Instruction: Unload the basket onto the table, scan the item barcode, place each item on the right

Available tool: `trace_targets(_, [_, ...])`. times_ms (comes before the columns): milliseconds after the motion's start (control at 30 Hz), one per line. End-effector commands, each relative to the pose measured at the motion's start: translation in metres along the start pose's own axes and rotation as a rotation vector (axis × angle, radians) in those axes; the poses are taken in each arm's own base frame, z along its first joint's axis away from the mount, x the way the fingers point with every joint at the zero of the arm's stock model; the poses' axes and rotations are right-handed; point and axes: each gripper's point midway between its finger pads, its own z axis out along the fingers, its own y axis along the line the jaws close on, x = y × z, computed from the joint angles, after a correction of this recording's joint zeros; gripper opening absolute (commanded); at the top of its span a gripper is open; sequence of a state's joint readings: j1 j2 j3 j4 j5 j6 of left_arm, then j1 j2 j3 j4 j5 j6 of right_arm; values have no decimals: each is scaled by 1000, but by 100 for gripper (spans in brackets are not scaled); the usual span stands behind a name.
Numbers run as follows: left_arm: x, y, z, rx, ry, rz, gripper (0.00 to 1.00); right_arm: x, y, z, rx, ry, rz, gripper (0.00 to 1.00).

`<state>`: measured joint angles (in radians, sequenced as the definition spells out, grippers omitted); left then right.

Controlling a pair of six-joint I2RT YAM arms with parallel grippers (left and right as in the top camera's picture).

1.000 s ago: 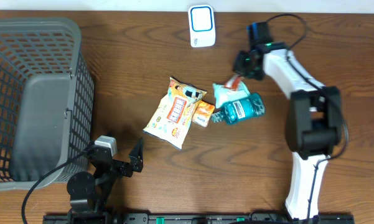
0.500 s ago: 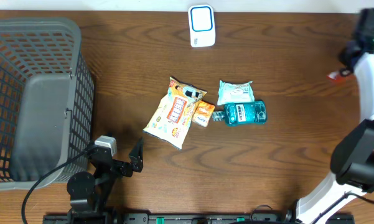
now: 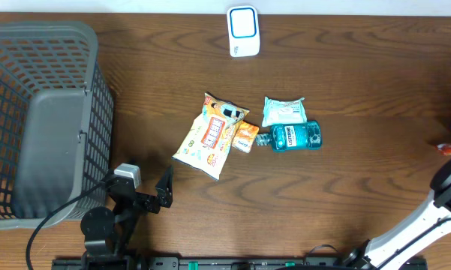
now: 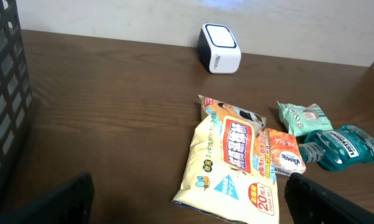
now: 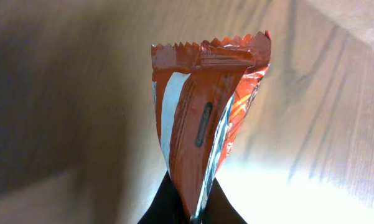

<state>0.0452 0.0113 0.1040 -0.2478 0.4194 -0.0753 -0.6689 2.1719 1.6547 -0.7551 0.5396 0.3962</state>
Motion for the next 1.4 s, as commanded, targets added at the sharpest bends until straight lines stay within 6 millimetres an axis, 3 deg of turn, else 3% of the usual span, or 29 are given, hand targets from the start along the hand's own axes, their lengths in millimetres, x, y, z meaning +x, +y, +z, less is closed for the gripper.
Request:
trace_targets(0, [11,4,2,-11,28,-21,98,-26,-17,-14,-4,-52,-25,31])
trace_targets(33, [11,4,2,-11,28,-21,98,-30,-16,-20,-26,-62,-16,41])
trace_targets(67, [11,4,2,-11,28,-21,98,-33,-15,-26,-41,-73,-11,44])
trace_targets(167, [11,4,2,-11,28,-21,98,-47,-17,-52,-68,-131,11,75])
trace_targets(300, [11,4,2,-11,28,-21,98,-62,-18,-97,-132,-211,78,86])
trace_targets(367, [11,4,2,-11,28,-21,98,-65,-9,-123,-221,-235,88,89])
trace_targets(433, [11,4,2,-11,28,-21,98,-61,12,-160,-393,-239,65,99])
trace_targets(500, [11,4,2,-11,28,-21,98,-53,35,-191,-558,-225,39,99])
trace_targets(567, [11,4,2,-11,28,-21,98,-36,62,-228,-746,-183,3,99])
trace_targets(700, [11,4,2,-11,28,-21,98,24,116,-297,-1094,-19,-166,99])
trace_targets(900, [11,4,2,-11,28,-21,98,132,173,-363,-1334,214,-462,99])
trace_targets(1000, [11,4,2,-11,28,-21,98,182,190,-377,-1313,220,-640,88])
trace_targets(1067, [11,4,2,-11,28,-21,98,208,201,-375,-1200,178,-699,85])
trace_targets(1267, [11,4,2,-11,28,-21,98,270,222,-382,-858,-140,-824,95])
trace_targets(1367, [11,4,2,-11,28,-21,98,300,229,-384,-728,-283,-852,95])
